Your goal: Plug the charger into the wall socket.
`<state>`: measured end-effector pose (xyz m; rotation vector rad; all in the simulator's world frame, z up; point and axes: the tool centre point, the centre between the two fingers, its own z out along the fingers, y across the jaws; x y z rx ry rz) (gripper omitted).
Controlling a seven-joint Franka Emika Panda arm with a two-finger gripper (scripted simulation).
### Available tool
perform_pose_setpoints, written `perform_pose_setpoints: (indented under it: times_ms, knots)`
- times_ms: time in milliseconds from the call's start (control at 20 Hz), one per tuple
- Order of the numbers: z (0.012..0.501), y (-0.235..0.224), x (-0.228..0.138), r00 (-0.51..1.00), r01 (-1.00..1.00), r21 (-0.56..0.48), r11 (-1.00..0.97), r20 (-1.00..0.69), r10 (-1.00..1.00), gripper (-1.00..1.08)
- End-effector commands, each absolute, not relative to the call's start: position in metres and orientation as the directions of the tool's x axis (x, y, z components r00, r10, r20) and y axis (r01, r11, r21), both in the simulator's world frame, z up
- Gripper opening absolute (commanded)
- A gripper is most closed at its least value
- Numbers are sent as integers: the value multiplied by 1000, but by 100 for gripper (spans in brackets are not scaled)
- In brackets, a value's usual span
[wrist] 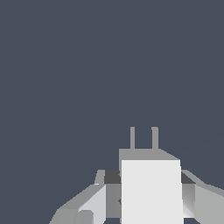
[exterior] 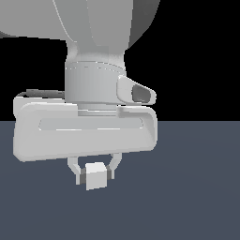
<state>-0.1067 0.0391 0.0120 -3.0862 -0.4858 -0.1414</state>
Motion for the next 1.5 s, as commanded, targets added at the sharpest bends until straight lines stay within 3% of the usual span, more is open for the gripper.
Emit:
perform_pose_setpoints:
  times_ms: [0,400,1050,1450]
  knots:
    - [13,40,-105,948,306,0,-952,92,305,-100]
    - [30,48,-82,951,296,0,-955,92,294,-100]
    - [82,72,-6,961,260,0,-966,92,259,-100]
    - [98,79,21,965,248,0,-969,92,247,-100]
